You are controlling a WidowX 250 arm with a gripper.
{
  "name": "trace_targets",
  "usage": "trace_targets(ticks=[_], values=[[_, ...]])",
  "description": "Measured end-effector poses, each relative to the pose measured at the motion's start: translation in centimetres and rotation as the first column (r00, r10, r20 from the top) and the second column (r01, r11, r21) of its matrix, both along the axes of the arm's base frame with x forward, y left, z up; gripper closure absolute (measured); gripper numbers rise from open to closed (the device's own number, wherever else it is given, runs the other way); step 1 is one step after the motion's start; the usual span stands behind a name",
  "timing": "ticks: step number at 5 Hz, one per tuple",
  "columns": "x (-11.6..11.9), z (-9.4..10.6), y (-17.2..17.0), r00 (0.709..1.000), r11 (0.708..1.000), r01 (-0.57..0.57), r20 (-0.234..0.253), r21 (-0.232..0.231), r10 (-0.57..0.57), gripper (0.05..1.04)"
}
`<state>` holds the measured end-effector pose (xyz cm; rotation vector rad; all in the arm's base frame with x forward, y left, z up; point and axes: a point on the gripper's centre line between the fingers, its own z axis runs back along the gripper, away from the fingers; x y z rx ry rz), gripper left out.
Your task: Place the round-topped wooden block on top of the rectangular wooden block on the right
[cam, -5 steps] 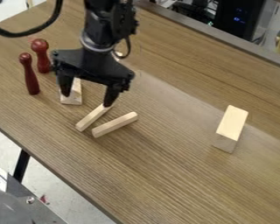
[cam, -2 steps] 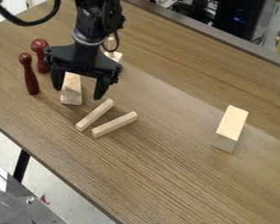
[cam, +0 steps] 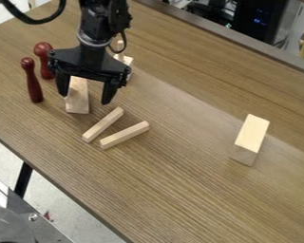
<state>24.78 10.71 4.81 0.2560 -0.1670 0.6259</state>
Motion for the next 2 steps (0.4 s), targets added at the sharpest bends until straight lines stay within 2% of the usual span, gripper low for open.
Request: trace_targets(ticks=[2], values=[[-0.07, -0.38, 1.44, 0.999, 0.999, -0.033, -0.016, 0.001, 0.033, 0.084]])
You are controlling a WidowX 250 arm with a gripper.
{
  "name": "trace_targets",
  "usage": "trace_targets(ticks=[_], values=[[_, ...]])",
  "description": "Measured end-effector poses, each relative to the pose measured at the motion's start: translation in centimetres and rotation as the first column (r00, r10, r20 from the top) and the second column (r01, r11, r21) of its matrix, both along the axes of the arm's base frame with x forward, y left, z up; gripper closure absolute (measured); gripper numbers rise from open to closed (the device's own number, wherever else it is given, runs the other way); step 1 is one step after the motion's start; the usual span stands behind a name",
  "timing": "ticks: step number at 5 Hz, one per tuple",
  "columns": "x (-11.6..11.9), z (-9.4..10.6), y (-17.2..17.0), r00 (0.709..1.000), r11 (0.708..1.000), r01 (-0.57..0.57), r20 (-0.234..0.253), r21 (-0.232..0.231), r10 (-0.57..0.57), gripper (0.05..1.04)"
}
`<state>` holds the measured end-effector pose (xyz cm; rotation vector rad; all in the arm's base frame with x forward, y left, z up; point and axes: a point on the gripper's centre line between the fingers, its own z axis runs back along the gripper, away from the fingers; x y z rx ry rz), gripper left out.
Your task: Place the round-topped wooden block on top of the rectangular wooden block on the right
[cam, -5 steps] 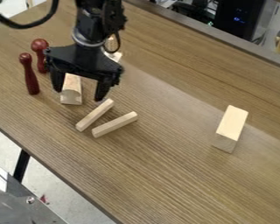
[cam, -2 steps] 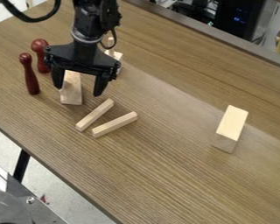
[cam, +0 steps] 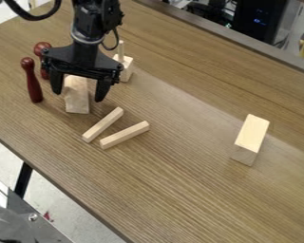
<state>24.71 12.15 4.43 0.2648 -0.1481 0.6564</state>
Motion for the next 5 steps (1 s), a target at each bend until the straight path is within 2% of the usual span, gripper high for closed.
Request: trace_targets(ticks=[1, 2, 3, 4, 5], values=[[-0.4, -0.7, 0.5, 1.0, 1.0, -0.015, -0.027, -0.007, 0.015, 0.127], [-0.2, -1.2, 0.6, 0.999, 1.0, -0.018, -0.031, -0.019, 0.017, 0.404], [0.0, -1.2, 0.5, 1.0, 0.999, -0.021, -0.024, -0.029, 0.02, 0.492], [0.6, -0.3, -0.1, 1.0, 1.0, -0.004, 0.018, -0.027, 0.005, 0.492], [2.2, 0.9, -3.2, 0.991, 0.993, 0.117, 0.072, -0.026, -0.115, 0.492]])
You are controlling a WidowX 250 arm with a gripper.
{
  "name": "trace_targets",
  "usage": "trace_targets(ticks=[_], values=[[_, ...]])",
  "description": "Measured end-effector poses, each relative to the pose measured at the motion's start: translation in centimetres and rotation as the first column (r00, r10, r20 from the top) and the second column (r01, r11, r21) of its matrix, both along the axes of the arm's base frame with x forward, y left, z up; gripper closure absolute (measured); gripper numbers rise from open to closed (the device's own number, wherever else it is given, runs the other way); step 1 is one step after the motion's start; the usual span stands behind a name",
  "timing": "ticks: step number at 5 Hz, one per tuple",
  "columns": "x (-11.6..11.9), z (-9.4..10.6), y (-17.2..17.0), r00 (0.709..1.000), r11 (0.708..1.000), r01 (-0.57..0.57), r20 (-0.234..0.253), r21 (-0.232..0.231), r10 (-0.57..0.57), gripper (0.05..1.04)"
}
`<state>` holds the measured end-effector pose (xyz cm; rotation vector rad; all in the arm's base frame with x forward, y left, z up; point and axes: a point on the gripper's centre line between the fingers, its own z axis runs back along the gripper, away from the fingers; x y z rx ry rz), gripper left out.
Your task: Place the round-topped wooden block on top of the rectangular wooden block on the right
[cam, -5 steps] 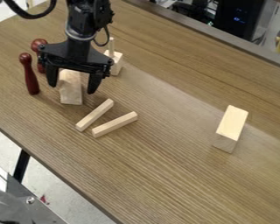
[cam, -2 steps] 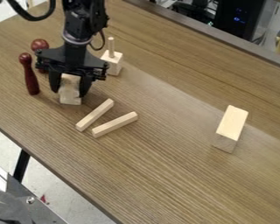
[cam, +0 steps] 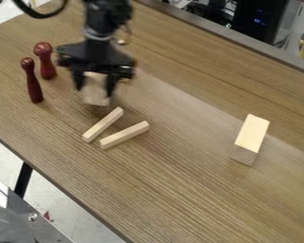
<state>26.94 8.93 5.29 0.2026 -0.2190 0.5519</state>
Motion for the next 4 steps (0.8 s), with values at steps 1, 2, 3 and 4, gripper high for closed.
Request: trace_targets(ticks=[1, 2, 3, 4], values=[[2.0, 1.0, -4.6, 0.985, 0.985, 0.171, 0.03, 0.011, -0.171, 0.492], [3.8, 2.2, -9.7, 0.94, 0.943, 0.332, 0.086, 0.006, -0.331, 0.492], [4.8, 3.5, -13.9, 0.889, 0.897, 0.442, 0.137, 0.005, -0.438, 0.492], [5.5, 4.4, -16.3, 0.874, 0.886, 0.462, 0.181, -0.026, -0.451, 0.492]])
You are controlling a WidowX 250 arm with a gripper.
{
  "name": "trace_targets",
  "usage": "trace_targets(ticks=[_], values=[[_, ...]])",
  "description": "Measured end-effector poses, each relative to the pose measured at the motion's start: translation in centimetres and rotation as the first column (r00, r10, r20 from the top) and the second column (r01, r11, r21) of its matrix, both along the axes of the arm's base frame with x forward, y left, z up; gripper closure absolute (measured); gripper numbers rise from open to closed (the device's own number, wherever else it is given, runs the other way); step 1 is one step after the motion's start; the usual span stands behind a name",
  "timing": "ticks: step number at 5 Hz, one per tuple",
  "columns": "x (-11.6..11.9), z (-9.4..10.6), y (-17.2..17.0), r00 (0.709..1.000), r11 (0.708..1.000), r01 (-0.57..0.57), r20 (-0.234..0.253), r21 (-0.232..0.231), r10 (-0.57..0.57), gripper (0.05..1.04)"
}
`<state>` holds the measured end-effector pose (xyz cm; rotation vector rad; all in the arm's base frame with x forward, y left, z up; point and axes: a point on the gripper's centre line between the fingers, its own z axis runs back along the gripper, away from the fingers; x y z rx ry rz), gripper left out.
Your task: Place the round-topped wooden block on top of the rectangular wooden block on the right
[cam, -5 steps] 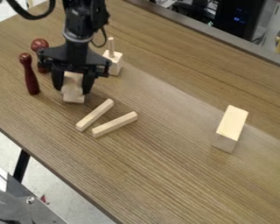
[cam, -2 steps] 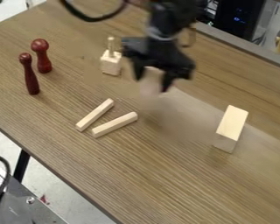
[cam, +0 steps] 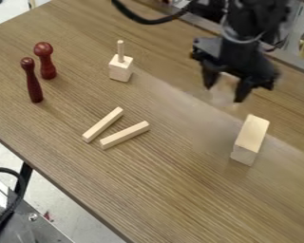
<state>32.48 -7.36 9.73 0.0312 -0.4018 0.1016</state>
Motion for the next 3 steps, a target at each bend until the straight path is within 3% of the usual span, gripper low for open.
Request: trace_targets(ticks=[1, 3], values=[[0.5, -0.1, -1.3, 1.0, 0.999, -0.008, -0.011, -0.031, 0.008, 0.492], [0.1, -0.8, -3.1, 1.0, 0.999, 0.012, -0.027, -0.032, -0.013, 0.492]])
